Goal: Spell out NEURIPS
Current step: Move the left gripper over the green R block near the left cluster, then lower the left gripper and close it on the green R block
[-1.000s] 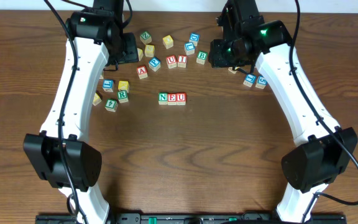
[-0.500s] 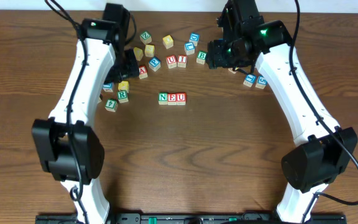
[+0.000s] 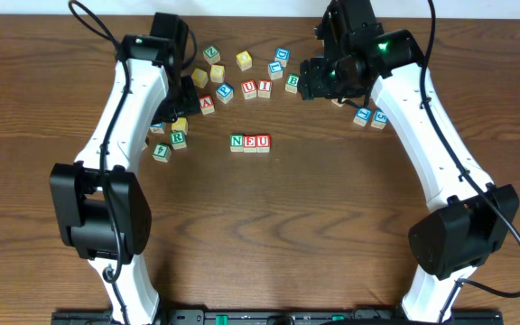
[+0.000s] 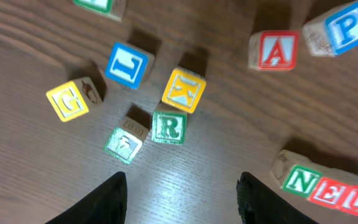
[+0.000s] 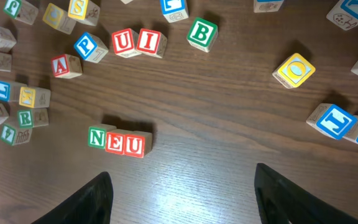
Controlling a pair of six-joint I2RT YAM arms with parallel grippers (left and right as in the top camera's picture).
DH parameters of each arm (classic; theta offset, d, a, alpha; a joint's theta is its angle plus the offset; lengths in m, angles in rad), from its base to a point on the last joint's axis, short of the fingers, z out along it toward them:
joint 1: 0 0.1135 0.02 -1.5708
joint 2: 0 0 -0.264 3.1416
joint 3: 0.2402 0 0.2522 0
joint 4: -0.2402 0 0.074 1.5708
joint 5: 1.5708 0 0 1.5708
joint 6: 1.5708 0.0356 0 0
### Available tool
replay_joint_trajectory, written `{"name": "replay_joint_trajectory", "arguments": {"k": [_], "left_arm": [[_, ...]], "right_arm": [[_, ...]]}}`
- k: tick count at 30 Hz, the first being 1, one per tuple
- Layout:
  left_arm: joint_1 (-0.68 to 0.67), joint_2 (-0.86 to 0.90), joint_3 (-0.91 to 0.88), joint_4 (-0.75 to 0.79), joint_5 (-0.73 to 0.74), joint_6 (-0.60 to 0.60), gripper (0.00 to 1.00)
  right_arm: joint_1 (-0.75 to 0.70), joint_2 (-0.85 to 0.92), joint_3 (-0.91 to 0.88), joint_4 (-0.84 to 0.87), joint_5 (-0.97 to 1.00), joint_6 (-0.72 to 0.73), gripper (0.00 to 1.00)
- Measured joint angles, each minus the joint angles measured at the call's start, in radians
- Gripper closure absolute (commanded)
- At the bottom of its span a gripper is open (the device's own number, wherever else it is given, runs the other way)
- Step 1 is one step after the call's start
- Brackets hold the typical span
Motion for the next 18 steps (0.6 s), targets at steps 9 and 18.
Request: {"name": "replay_joint_trajectory", "arguments": {"k": [9,18], "left_arm": [[0.028,0.006,-0.153,0.148,0.000,0.015,0.44],[0.055,0.006,-0.241,0.284,0.048,0.095,0.43]], "right_arm": [[0.000,0.000,0.000,-0.003,0.000,0.000,0.30],[0.000,0.000,0.000,-0.004,0.001,0.000,0.30]]}}
